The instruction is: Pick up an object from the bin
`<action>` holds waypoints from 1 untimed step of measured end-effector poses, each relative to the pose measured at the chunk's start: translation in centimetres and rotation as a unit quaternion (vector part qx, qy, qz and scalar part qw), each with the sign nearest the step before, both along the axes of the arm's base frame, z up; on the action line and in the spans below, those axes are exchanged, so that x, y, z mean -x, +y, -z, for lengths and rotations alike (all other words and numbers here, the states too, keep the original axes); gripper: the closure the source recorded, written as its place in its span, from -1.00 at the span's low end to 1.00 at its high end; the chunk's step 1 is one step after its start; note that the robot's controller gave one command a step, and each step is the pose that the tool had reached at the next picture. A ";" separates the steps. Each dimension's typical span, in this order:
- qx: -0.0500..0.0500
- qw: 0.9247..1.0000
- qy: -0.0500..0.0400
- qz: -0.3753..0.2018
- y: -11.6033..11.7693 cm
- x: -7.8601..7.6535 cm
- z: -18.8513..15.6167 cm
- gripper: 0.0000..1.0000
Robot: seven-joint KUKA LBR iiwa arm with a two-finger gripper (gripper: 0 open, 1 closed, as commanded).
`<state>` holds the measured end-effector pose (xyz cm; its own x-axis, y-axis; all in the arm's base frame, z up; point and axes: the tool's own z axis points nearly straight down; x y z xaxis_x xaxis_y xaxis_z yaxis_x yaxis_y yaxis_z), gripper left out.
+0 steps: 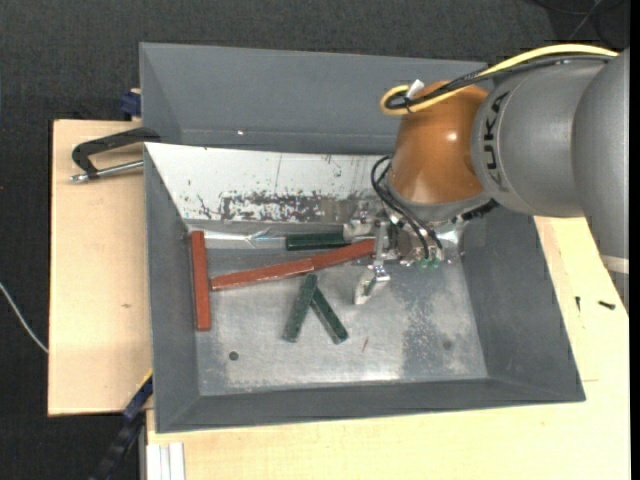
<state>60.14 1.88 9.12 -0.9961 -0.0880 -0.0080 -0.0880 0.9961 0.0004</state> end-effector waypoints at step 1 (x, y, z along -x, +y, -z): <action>0.000 0.996 -0.005 -0.087 3.2 0.1 1.0 1.00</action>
Offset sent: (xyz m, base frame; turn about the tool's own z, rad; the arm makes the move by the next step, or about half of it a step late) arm 0.0000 0.0000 0.0000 0.0000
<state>60.09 5.11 8.09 -0.9657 -0.2590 -0.0184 -0.2590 0.9659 -0.0022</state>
